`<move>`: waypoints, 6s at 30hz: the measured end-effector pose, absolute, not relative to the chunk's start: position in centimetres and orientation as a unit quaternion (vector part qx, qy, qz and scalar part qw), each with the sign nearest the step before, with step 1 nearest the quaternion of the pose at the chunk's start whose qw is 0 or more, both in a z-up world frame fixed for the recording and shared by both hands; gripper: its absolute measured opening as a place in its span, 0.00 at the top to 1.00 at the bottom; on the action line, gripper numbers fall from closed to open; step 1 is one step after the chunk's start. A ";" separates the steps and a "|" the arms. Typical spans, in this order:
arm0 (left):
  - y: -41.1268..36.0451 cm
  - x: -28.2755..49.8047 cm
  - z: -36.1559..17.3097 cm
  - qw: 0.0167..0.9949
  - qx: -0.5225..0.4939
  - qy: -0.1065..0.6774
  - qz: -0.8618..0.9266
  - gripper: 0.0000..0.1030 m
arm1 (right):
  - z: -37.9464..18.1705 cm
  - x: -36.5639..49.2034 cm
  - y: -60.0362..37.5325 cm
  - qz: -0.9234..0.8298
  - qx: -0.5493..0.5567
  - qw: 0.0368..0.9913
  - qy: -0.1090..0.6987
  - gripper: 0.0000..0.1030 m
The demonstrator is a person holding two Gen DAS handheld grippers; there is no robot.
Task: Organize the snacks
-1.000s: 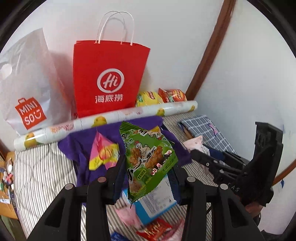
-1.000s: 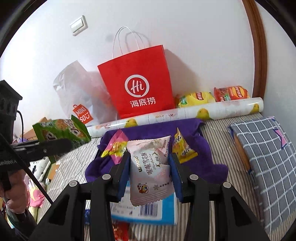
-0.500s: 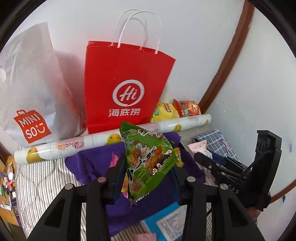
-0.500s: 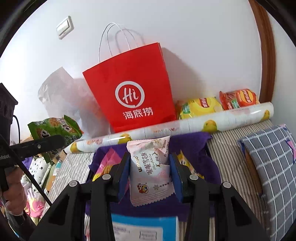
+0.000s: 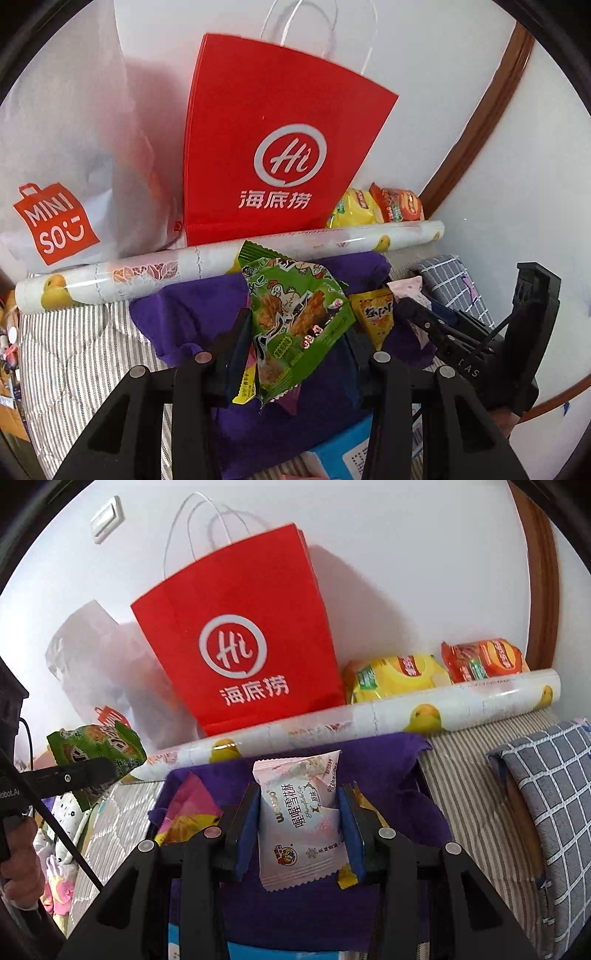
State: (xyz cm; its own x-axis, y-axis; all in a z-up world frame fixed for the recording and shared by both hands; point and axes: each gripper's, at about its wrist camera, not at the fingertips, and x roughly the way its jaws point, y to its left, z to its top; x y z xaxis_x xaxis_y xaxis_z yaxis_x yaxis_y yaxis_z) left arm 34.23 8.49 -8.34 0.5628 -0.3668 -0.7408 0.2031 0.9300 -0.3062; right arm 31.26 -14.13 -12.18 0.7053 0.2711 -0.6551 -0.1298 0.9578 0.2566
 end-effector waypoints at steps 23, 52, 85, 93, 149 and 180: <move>8.8 34.8 -9.3 0.876 -0.094 0.449 -0.148 0.60 | -13.9 30.9 -14.4 0.115 0.091 0.913 0.381 0.59; 8.1 34.8 -9.5 0.875 -0.080 0.453 -0.151 0.60 | -16.4 32.0 -13.8 0.094 0.066 0.890 0.442 0.56; 6.0 35.9 -12.4 0.853 -0.046 0.502 -0.137 0.60 | -13.7 30.3 -14.5 0.110 0.090 0.903 0.407 0.52; 5.6 36.4 -14.0 0.840 -0.035 0.527 -0.126 0.60 | -13.4 30.1 -14.7 0.112 0.092 0.904 0.402 0.52; 3.8 33.7 -10.3 0.839 -0.020 0.510 -0.186 0.31 | -13.9 29.2 -14.1 0.096 0.077 0.899 0.420 0.52; 1.5 26.3 -3.1 0.875 0.001 0.427 -0.227 0.31 | -8.7 14.8 -18.3 0.029 0.111 0.908 0.403 0.52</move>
